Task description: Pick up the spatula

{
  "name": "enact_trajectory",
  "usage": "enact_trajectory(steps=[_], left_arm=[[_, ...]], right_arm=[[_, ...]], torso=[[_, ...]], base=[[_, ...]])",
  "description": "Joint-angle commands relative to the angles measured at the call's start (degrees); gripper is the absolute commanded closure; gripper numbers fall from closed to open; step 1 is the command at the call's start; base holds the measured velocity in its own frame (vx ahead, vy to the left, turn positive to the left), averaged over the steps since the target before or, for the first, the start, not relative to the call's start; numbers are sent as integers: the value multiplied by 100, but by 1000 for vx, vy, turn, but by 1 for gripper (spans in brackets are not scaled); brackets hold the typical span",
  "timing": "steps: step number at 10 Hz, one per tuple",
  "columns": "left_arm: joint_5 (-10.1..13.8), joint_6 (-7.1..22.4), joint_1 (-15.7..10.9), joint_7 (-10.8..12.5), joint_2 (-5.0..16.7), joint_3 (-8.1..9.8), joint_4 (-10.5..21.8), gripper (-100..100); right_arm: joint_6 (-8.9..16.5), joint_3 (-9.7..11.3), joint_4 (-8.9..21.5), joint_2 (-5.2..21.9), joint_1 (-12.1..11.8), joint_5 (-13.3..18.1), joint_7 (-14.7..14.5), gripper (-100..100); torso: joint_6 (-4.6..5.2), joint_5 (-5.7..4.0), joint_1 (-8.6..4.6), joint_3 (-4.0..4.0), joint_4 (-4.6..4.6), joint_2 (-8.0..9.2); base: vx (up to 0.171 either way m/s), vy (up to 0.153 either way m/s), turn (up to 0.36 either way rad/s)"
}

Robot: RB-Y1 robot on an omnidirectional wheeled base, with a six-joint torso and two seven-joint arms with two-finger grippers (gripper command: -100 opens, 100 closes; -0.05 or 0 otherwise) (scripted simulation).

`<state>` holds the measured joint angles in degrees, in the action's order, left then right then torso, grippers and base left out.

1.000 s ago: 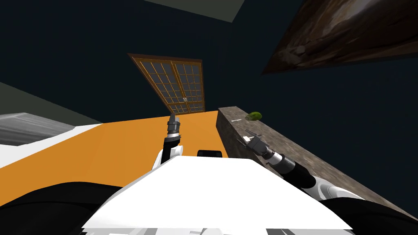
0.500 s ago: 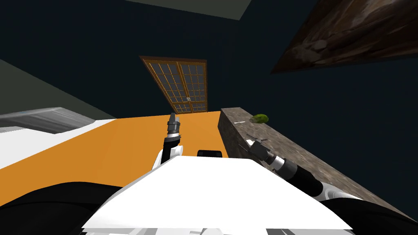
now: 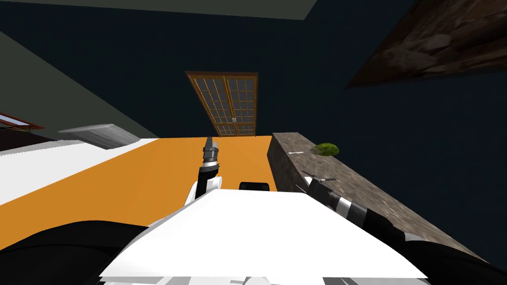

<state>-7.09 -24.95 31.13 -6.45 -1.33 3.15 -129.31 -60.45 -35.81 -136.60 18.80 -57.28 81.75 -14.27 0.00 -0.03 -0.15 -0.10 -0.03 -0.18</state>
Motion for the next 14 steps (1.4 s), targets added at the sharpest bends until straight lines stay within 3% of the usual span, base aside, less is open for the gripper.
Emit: enact_trajectory(steps=[1, 2, 3, 5, 8, 10, 11, 14], left_arm=[[0, 0, 0, 0, 0, 0, 0, 0], [0, 0, 1, 0, 0, 1, 0, 0], [0, 0, 1, 0, 0, 1, 0, 0], [0, 0, 1, 0, 0, 1, 0, 0], [0, 0, 1, 0, 0, 1, 0, 0], [0, 0, 1, 0, 0, 1, 0, 0], [0, 0, 1, 0, 0, 1, 0, 0], [0, 0, 1, 0, 0, 1, 0, 0]], right_arm=[[-96, -31, 73, 15, -16, 286, -49, -100], [-96, -31, 73, 15, -16, 391, -49, -100], [-292, -162, 198, 27, -116, 607, -162, -100], [-292, -162, 198, 27, -116, 756, -162, -100], [-678, -411, 465, 31, -301, 1277, -390, -100], [-678, -411, 465, 31, -301, 1458, -390, -100], [-866, -526, 602, 23, -385, 1673, -504, -100], [-1047, -635, 739, 10, -463, 2112, -614, -100]], torso=[[0, 0, 0, 0, 0, 0], [3, -1, 0, 0, 0, 0], [5, 1, 8, 4, 1, 7], [4, 0, 2, 2, 1, 4], [3, 0, 1, 0, 0, 0], [5, -1, -1, -2, -1, -3], [6, 0, 6, 3, 1, 6], [2, -1, -4, -2, -1, -4]], base=[[40, -33, 118], [15, -14, -19], [28, -18, 249], [24, -24, 59], [44, -31, 202], [28, -30, 54], [34, -25, 232], [44, -43, 154]])
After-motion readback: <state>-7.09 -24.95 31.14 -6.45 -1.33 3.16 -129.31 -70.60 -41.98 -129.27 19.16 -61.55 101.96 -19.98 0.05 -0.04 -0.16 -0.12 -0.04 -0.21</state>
